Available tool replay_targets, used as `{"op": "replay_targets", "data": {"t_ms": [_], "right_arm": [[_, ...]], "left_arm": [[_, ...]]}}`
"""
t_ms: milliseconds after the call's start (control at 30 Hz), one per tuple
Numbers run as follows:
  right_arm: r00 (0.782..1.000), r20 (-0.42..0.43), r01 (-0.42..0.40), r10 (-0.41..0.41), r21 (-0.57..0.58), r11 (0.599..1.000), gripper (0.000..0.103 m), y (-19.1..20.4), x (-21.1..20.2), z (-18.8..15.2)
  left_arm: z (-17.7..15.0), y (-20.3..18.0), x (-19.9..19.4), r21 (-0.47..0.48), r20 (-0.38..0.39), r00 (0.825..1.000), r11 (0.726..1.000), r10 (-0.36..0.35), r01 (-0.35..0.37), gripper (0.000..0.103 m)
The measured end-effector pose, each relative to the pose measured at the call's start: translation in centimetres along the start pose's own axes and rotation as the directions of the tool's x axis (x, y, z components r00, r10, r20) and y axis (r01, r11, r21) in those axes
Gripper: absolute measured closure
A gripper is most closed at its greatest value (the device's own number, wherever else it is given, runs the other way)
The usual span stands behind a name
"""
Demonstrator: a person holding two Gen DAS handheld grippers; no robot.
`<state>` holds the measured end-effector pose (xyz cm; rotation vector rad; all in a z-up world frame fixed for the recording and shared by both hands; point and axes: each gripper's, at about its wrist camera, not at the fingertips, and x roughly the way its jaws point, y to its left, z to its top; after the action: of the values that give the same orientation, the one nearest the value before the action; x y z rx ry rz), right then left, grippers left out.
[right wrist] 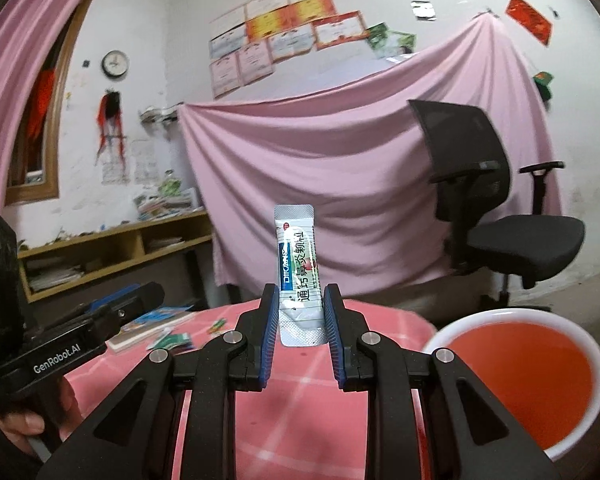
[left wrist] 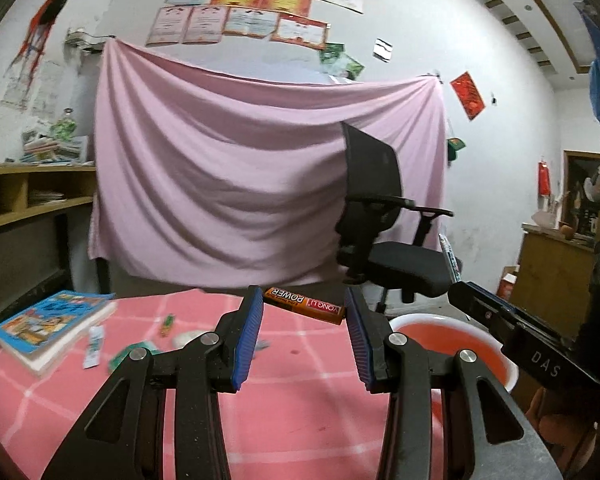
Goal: Collect trash
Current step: 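Carry the battery and sachet over the bucket and open both grippers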
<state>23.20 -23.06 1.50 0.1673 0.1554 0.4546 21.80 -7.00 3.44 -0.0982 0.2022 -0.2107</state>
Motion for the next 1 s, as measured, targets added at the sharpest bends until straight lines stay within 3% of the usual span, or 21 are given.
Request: {"op": "replay_targets", "data": {"t_ms": [200,533,1000], "right_arm": [[0.996,0.036,0.081,-0.084,0.086,0.993,0.082,-3.8,-1.3,0.6],[0.974,0.049,0.203,-0.219,0.225,0.953,0.082,-9.9,-3.1,0.7],[0.960,-0.025,0.275,-0.279,0.265,0.924,0.082,-13.7,-4.3,-0.2]], "left_arm": [[1.0,-4.1,2.5,0.031,-0.008,0.998,0.997,-0.067,0.067,0.067],[2.3,-9.6,6.2,0.000,-0.046,0.982,0.984,-0.181,0.181,0.067],[1.5,-14.1,9.5,0.029,-0.131,0.960,0.967,-0.249,0.254,0.066]]}}
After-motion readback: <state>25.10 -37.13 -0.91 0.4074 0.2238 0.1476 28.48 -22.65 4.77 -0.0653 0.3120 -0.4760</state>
